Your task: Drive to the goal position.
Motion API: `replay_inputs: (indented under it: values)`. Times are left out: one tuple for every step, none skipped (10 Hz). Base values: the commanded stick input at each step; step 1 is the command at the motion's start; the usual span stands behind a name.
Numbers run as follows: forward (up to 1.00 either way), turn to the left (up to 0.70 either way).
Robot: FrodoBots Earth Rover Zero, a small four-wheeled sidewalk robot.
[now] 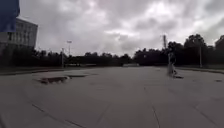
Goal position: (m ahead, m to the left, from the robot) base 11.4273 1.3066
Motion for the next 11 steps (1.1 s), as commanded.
replay_inputs:
  values:
    - [0.70, 0.00]
    - [0.70, 0.00]
    - [0.70, 0.00]
    - [0.70, 0.01]
    - [0.70, 0.00]
    - [0.70, 0.00]
    - [0.70, 0.00]
    - [0.70, 0.00]
    - [0.70, 0.00]
    - [0.70, 0.00]
    - [0.70, 0.00]
